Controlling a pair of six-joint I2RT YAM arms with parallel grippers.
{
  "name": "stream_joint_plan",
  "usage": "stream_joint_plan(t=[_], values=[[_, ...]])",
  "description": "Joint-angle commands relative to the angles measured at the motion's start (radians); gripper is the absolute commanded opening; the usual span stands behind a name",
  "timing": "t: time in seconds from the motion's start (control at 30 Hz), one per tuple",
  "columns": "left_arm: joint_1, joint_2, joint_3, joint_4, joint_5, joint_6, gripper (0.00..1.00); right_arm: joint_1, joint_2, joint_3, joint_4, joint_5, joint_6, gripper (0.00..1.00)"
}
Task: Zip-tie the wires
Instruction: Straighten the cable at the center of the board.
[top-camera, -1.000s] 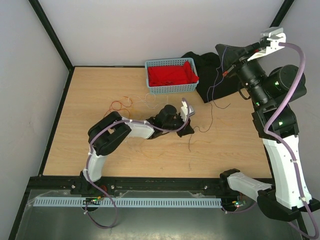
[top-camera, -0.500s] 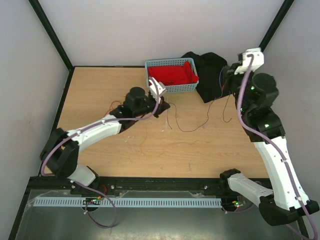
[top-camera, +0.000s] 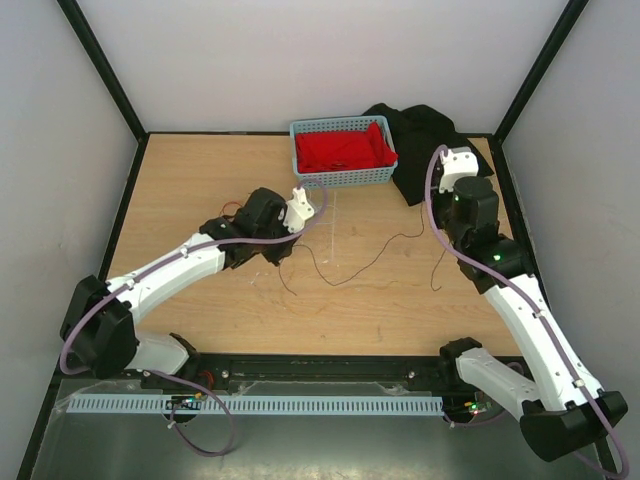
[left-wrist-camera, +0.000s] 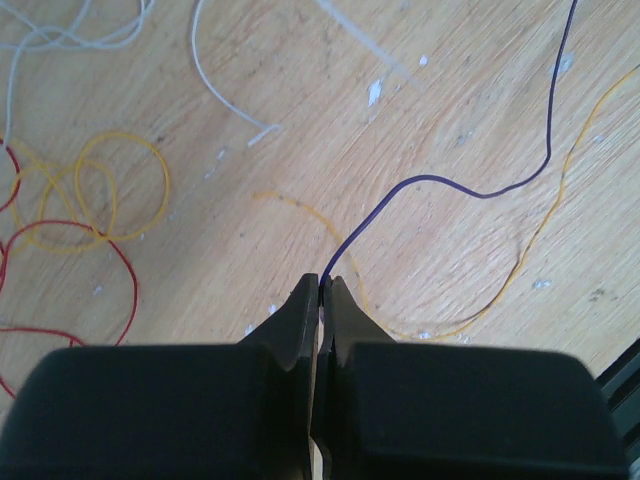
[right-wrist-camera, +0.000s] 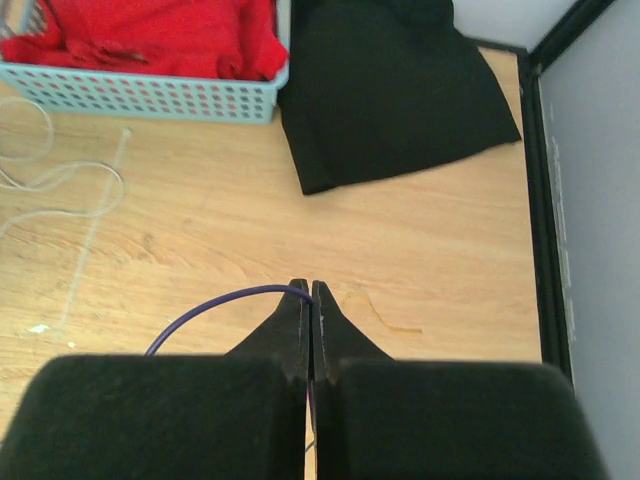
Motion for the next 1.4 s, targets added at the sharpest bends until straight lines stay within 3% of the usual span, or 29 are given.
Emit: stream_joint_plan(t=[0.0, 0.27, 0.57, 0.73, 0.93, 1.23, 1.37], values=[[0.001, 0.003, -0.004, -0.087, -0.028, 0.027, 0.0, -0.002, -0.013, -0.047, -0.046, 0.103, 0.005, 0.0], [-0.001, 0.161, 0.04, -0.122, -0.003, -0.014, 0.0, -0.003, 0.042, -0.101, -0.044, 0.212, 0.005, 0.0], [-0.001, 0.251, 0.104, -0.271, 0.032, -0.027, 0.0, -0.014, 0.227, -0.098, -0.043, 0.439, -0.041, 0.0], [-0.002, 0.275, 0.09, -0.301, 0.058, -0.034, 0.0, -0.088, 0.31, -0.094, -0.008, 0.529, -0.08, 0.0], [-0.004, 0.315, 0.088, -0.317, 0.074, -0.047, 0.0, -0.186, 0.384, -0.071, 0.026, 0.47, -0.092, 0.0], [-0.008, 0.362, 0.1, -0.338, 0.056, -0.046, 0.0, -0.192, 0.528, -0.103, 0.035, 0.385, -0.081, 0.0], [-0.008, 0.369, 0.105, -0.347, 0.037, -0.043, 0.0, -0.193, 0.575, -0.089, 0.035, 0.321, -0.074, 0.13]])
